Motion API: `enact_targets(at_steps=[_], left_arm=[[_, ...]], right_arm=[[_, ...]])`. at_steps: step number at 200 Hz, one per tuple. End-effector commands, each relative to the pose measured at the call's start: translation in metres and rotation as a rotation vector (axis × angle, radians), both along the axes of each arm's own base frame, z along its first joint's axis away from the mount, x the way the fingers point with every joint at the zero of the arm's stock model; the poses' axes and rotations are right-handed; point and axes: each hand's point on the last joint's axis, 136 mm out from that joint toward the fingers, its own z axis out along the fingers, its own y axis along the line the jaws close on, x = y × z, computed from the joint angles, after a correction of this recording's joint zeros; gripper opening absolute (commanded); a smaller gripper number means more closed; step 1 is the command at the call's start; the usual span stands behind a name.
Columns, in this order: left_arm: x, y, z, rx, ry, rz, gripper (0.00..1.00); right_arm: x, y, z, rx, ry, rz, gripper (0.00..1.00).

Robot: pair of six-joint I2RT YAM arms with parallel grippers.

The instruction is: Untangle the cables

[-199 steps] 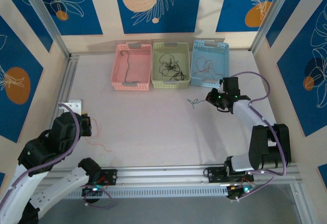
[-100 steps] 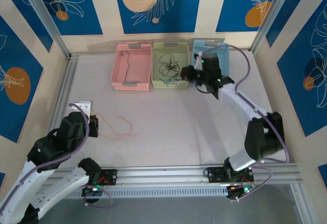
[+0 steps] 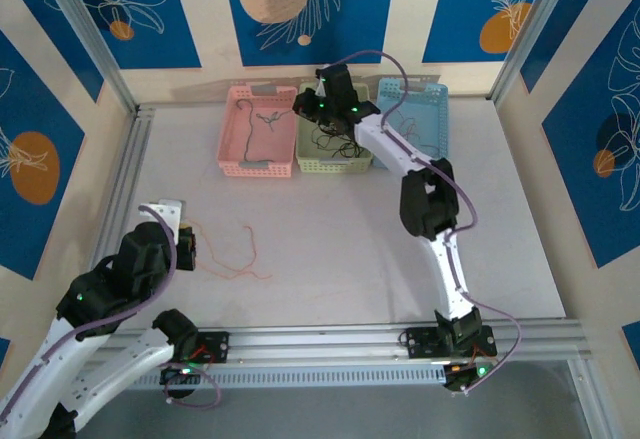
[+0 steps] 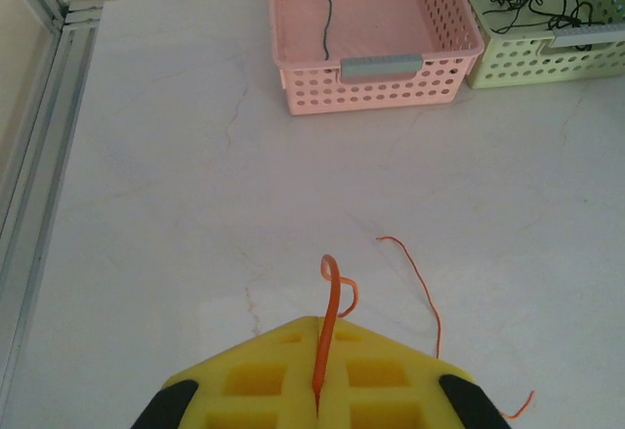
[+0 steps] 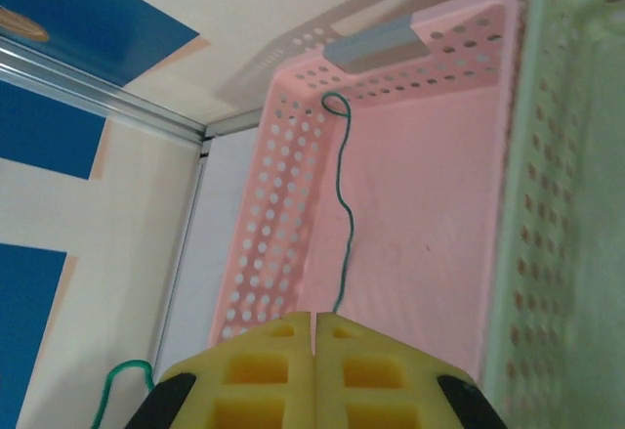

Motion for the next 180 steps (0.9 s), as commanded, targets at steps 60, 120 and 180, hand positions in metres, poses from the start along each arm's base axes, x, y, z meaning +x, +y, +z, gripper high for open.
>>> enact_targets(at_steps=[60,120,180], left_arm=[[0.003,-0.009,-0.004,0.008,0.009,-0.041,0.0],[0.005,-0.014,-0.006,0.009,0.024,-0.058,0.0],[0.05,-0.076,0.053,-0.061,-0.053,-0.196,0.0]], right_arm=[[-0.024,0.03,0.051,-0.107,-0.134,0.148,0.48],[-0.155,-0.048,0.084,-0.199,-0.372,0.231,0.46],[-0.242,-0.151,-0.011,-0.386,-0.316,0.115,0.46]])
